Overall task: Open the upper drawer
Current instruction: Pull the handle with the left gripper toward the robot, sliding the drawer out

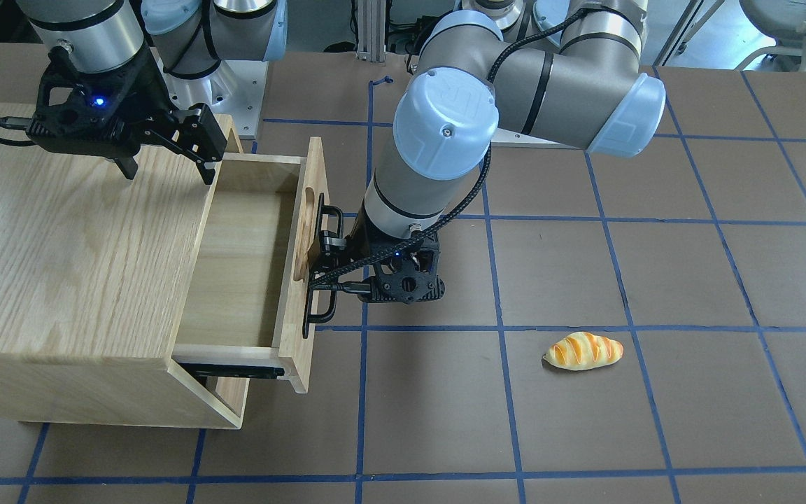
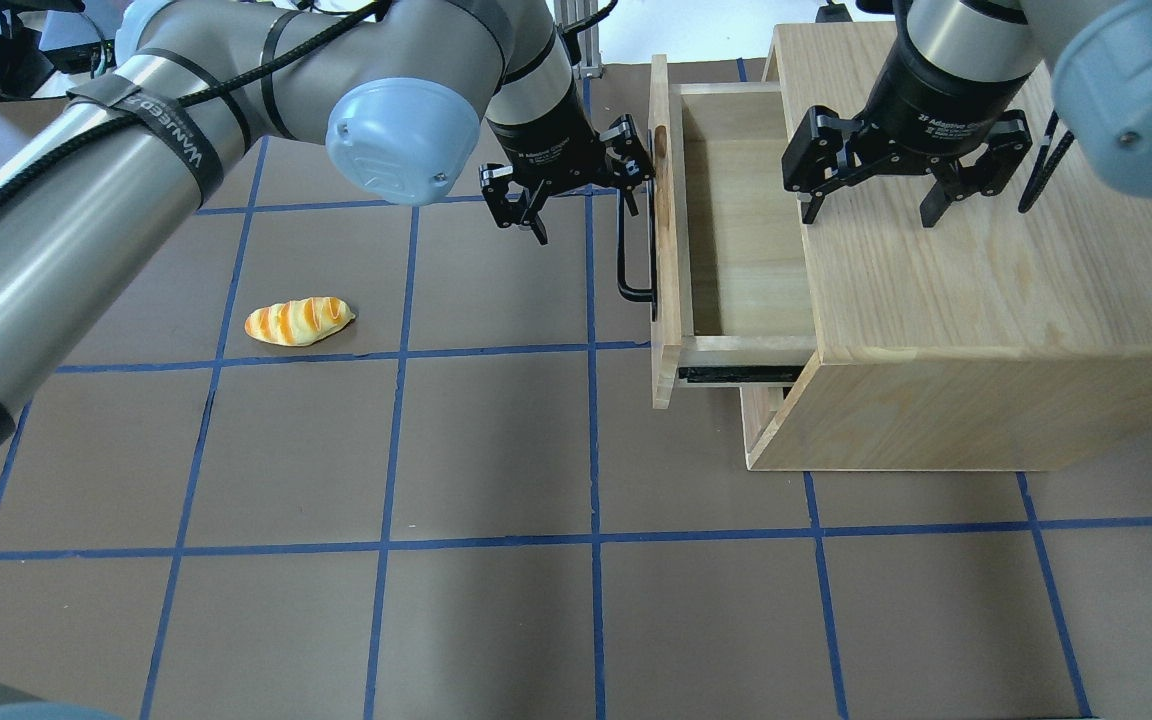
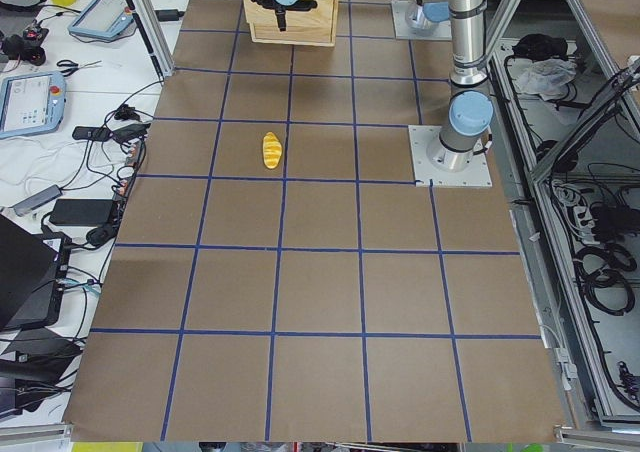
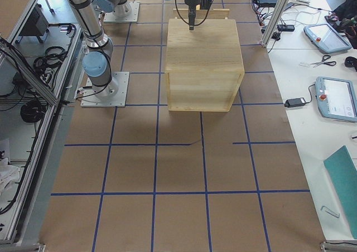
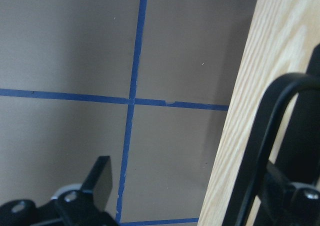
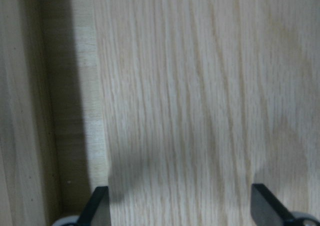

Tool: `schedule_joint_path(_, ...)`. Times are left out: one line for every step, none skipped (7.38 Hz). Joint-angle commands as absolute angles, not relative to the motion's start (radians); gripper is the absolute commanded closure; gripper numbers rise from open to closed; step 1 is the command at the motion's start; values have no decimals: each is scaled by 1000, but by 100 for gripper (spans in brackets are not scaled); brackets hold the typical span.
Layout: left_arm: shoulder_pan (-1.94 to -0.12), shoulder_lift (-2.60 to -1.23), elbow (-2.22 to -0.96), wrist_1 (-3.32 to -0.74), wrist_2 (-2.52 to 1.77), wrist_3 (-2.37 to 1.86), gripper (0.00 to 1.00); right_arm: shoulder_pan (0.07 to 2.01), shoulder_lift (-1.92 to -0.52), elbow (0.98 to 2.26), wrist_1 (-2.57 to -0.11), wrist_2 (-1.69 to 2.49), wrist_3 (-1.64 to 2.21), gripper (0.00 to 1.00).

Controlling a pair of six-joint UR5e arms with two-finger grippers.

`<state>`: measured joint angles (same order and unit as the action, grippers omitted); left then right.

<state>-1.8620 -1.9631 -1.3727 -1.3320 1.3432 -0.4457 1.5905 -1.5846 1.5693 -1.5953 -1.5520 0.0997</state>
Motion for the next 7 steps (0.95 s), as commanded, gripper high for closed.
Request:
schedule_joint_path(-1850, -1962, -1373, -1338, 1368, -430, 0, 1591, -1585, 1569, -1595, -1552, 100, 0)
schedule_joint_path(-1850, -1962, -1373, -1338, 1377, -430, 0, 1591, -1585, 1569, -1595, -1552, 100, 0)
schedule_joint_path(-1842, -1957, -1371, -1341, 1381, -430, 0, 1591, -1585, 1569, -1595, -1552, 100, 0)
schedule_joint_path(-1833, -1953, -1374, -1342, 1381, -430, 0, 1591, -1585, 1569, -1595, -1551, 100, 0)
schedule_joint_path(-1830, -1951, -1376, -1347, 1381, -425, 0, 1591, -1585, 1569, -1595, -1551, 100, 0)
schedule_joint_path(-1829, -1950, -1373, -1364, 1381, -425, 0, 1591, -1585, 1569, -1595, -1551, 100, 0)
schedule_joint_path(-1821, -1945, -1371, -1376, 1381, -425, 0, 1591, -1585, 1569, -1595, -1552, 100, 0)
